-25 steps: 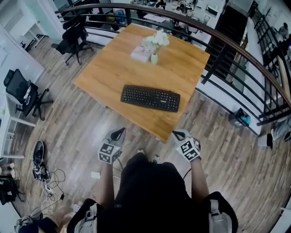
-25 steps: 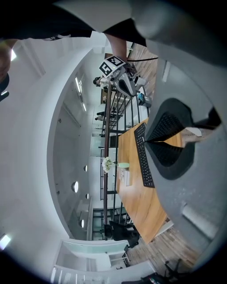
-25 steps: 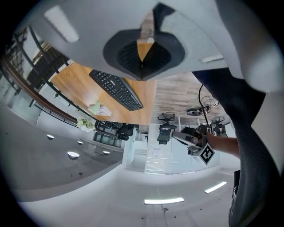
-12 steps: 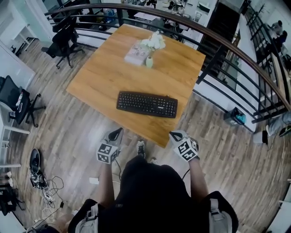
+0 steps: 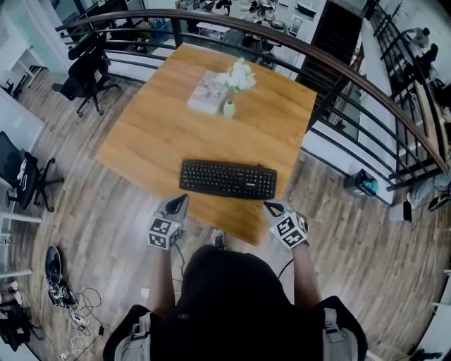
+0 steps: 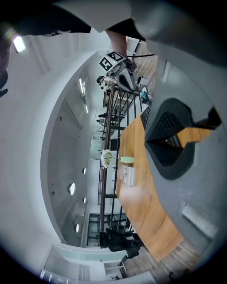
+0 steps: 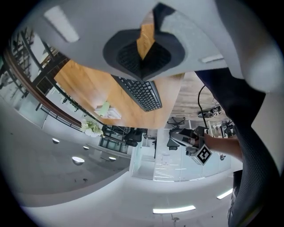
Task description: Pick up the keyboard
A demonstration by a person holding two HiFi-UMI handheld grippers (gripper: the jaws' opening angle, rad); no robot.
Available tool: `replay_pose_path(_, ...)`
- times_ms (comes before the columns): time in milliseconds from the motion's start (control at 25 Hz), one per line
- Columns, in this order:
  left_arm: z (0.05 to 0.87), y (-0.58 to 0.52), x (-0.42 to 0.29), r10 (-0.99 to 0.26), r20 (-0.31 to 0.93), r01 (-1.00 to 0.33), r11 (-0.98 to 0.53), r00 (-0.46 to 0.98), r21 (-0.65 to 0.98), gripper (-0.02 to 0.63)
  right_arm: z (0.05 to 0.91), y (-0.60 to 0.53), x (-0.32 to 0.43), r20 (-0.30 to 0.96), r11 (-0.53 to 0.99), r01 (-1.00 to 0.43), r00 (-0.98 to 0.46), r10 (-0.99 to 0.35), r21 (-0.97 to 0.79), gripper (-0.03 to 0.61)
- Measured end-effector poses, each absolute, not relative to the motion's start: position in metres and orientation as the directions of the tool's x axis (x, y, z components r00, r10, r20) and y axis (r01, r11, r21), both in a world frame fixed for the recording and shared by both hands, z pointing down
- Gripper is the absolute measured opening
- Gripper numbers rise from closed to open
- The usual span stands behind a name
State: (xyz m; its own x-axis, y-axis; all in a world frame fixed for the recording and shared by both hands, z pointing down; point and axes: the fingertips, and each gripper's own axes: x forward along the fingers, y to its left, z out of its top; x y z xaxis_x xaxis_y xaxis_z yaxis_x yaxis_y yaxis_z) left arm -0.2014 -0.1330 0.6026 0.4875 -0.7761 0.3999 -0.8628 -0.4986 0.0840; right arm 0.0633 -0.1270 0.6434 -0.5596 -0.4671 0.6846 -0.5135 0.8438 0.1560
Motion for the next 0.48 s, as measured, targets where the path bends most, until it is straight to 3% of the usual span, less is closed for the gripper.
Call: replay_pose_path(480,0.624,-0.209,-0.218,-0.719,0.415,-0.813,-0.575,0.557,0.095,0.011,0.663,-0.179,0.044,0.692,0.79,-0.596,-0.509,-0.512,0.147,0.002)
